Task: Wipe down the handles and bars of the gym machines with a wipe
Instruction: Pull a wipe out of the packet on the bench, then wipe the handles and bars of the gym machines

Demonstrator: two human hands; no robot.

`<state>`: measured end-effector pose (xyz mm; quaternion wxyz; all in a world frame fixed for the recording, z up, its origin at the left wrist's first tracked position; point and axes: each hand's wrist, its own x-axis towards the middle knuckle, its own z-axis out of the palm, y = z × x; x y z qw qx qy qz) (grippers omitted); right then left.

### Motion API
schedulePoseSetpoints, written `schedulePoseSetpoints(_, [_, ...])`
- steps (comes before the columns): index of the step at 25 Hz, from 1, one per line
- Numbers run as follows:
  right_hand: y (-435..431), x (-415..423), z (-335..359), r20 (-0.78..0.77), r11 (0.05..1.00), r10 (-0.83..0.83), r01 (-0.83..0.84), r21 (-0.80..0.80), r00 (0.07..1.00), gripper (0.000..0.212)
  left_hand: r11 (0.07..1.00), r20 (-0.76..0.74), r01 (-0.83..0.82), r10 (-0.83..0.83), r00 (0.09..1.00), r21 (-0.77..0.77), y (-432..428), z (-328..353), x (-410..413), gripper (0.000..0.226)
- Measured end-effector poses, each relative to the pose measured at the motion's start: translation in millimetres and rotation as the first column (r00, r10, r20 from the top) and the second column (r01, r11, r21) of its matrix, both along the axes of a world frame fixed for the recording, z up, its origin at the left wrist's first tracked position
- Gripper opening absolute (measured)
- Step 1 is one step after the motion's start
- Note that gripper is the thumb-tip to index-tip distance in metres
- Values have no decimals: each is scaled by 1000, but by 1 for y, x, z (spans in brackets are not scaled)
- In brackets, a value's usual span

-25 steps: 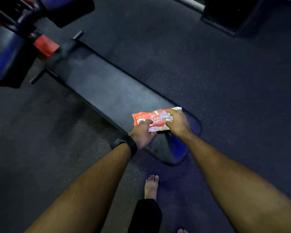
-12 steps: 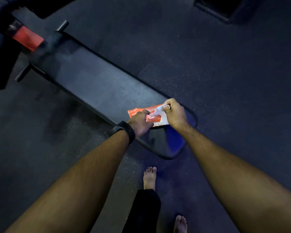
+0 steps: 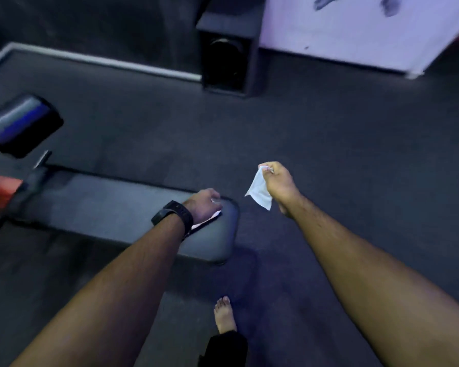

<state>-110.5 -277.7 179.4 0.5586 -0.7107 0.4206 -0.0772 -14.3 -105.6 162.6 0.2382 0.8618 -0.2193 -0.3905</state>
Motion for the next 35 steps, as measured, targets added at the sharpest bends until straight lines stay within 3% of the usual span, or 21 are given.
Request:
schedulePoseSetpoints(3, [-51,-98,55,131,966,-213,189,176,968,12,981,92,183,-177,980,-58,-73,46,-54,30])
schedulePoseSetpoints(5, [-79,-187,87,173,954,-290,271,127,941,16,932,149,354,-341,928,-70,-129,73,-112,33])
schedulePoseSetpoints(7, [-94,-272,111,99,945,-320,325,-41,942,25,857,186,510,-490,852,-80,-175,95,-177,35])
schedulePoseSetpoints(10, [-100,-427,138,-126,838,-462,385,-388,878,26,665,238,741,-708,665,-94,-238,128,-318,34])
schedulePoseSetpoints(13, [-86,-576,158,-234,724,-607,407,-558,759,17,421,288,902,-855,431,-97,-274,156,-471,34])
schedulePoseSetpoints(16, [-65,-695,174,-257,638,-711,447,-627,655,15,210,311,972,-921,234,-107,-290,172,-596,35])
schedulePoseSetpoints(18, [-46,-777,183,-184,514,-829,588,-625,528,19,59,312,994,-946,86,-95,-294,180,-683,35])
schedulePoseSetpoints(21, [-33,-880,184,-91,349,-926,737,-579,367,15,-89,320,992,-946,-56,-90,-312,187,-794,35])
schedulePoseSetpoints(25, [-48,-994,182,-6,221,-967,821,-526,256,30,-171,327,980,-936,-130,-101,-355,180,-910,31])
schedulePoseSetpoints(29, [-107,-1106,186,20,109,-991,900,-421,130,19,-171,310,978,-942,-126,-122,-431,175,-1022,29])
schedulePoseSetpoints(31, [-140,-1148,192,56,67,-994,938,-341,92,37,-160,301,978,-947,-114,-131,-468,178,-1066,28])
schedulePoseSetpoints(33, [-176,-1184,200,93,71,-991,961,-269,99,50,-143,292,978,-952,-94,-150,-504,184,-1104,25])
schedulePoseSetpoints(35, [-221,-1221,204,83,116,-986,956,-268,143,35,-125,286,979,-955,-75,-161,-544,186,-1141,21])
